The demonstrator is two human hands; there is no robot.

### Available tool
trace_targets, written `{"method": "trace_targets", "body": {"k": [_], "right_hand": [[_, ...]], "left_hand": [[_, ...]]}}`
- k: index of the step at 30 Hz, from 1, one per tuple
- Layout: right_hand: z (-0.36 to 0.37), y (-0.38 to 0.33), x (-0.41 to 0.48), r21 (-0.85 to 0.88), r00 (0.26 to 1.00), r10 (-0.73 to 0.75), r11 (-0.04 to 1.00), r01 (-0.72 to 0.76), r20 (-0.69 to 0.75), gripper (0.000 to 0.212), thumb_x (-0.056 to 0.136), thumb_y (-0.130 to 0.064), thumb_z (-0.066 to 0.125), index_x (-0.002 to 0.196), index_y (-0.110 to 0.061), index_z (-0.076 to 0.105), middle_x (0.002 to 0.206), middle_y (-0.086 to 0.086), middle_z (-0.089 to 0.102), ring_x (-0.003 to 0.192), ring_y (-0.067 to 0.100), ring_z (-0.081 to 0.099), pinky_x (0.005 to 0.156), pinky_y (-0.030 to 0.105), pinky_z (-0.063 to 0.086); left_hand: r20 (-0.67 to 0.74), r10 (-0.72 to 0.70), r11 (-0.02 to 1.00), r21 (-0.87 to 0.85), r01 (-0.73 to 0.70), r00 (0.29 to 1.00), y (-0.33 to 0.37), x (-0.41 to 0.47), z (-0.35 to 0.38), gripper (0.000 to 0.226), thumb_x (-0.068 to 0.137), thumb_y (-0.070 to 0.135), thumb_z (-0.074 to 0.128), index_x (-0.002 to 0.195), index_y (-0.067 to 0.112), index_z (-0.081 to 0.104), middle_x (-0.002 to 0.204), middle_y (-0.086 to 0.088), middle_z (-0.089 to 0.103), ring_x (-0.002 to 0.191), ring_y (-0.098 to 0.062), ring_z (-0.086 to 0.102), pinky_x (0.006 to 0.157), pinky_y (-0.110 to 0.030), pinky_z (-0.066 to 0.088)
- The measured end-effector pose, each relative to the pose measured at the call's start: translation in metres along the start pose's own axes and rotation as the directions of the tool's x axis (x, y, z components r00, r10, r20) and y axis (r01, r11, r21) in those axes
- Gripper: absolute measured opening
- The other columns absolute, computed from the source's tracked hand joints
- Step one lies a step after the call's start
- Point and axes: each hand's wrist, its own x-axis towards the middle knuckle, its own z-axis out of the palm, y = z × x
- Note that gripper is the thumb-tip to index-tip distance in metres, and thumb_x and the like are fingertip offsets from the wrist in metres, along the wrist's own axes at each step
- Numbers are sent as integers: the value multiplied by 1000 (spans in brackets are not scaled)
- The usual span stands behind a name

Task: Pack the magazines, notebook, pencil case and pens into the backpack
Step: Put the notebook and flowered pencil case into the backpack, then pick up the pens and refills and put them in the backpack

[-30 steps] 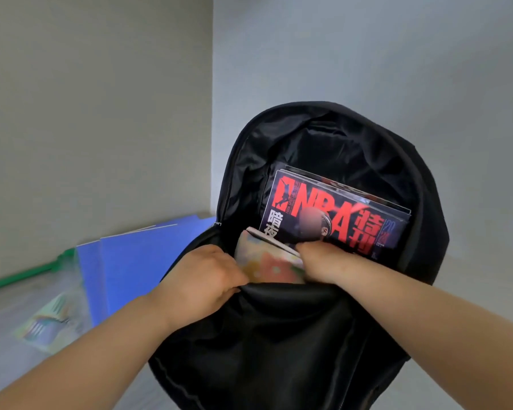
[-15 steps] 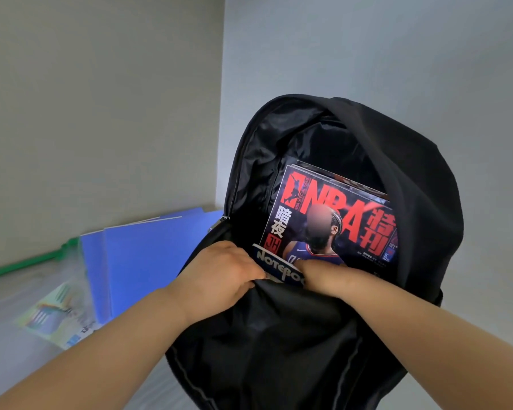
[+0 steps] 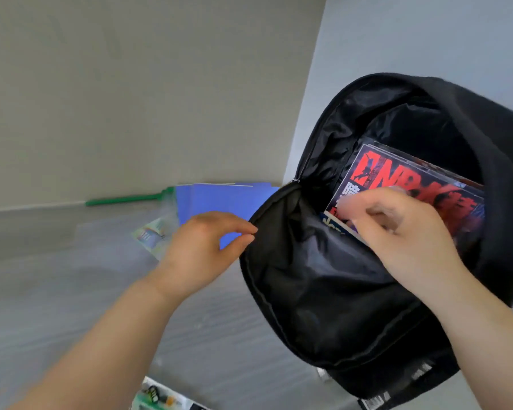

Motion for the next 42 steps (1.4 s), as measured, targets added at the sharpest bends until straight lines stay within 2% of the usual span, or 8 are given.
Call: {"method": "trace_targets", "body": {"k": [6, 12, 16, 23, 27, 33, 36, 42], "right_hand": [[88, -38, -49, 168, 923, -209, 973, 161, 323, 17, 72, -14, 58, 83, -21, 68, 73, -29, 59, 78, -8, 57, 69, -5, 39], [201, 3, -96, -135, 697, 82, 991, 22, 712, 36, 85, -24, 56, 121, -21, 50, 121, -7, 57, 107, 6, 51, 86, 14, 35], [250, 17, -116, -305, 673, 232, 952, -11, 703, 40, 86, -28, 52, 125, -19, 44, 125, 0, 53, 118, 15, 45, 92, 21, 35], [293, 5, -120, -556, 673, 460, 827, -86, 580, 4, 84, -18, 47, 85, -21, 47, 96, 1, 60, 107, 23, 57, 72, 29, 41], [300, -5, -111, -580, 734, 524, 785, -218, 433, 40, 84, -11, 46, 57, -25, 20, 92, 8, 62, 91, 27, 58, 62, 25, 28], [325, -33, -106, -567, 745, 571, 759, -319, 345, 5, 87, -15, 48, 91, -12, 50, 113, 15, 52, 95, 32, 60, 71, 31, 41], [339, -43, -106, -623, 641, 659, 704, -342, 393, 42, 82, -33, 59, 114, -10, 46, 117, 11, 48, 101, 28, 59, 74, 29, 41], [353, -54, -99, -703, 610, 717, 623, -343, 338, 36, 79, -17, 56, 112, -7, 45, 105, 10, 63, 96, 26, 61, 67, 25, 36]], "left_hand": [[-137, -409, 905, 71, 420, 902, -37, -105, -50, 12, 79, 6, 65, 84, 14, 73, 77, 10, 63, 77, 6, 52, 57, 4, 35], [-230, -727, 631, 151, 761, 647, -75, -191, -79, 14, 84, 15, 61, 93, 21, 70, 93, 5, 67, 57, -3, 50, 56, -16, 39], [-187, -829, 491, 206, 846, 527, -104, -227, -88, 24, 85, 17, 58, 107, 24, 63, 116, 0, 63, 79, -15, 56, 71, -25, 42], [-100, -833, 487, 337, 806, 545, -149, -269, -135, 38, 87, 24, 54, 124, 28, 49, 135, 6, 50, 121, -18, 49, 98, -30, 40], [-112, -832, 452, 431, 781, 543, -180, -286, -177, 54, 86, 7, 47, 135, 25, 34, 148, 3, 32, 133, -20, 34, 110, -32, 27], [-121, -851, 353, 589, 727, 511, -222, -309, -234, 74, 83, 13, 50, 142, 25, 7, 156, 0, 4, 144, -20, 3, 117, -35, 7], [-83, -881, 308, 647, 697, 466, -239, -320, -263, 82, 81, 29, 56, 143, 25, 1, 156, -2, 0, 144, -21, 0, 118, -39, 8], [25, -910, 322, 674, 665, 414, -257, -329, -297, 86, 76, 34, 62, 142, 24, 8, 154, 1, 12, 142, -20, 11, 117, -40, 11]]}}
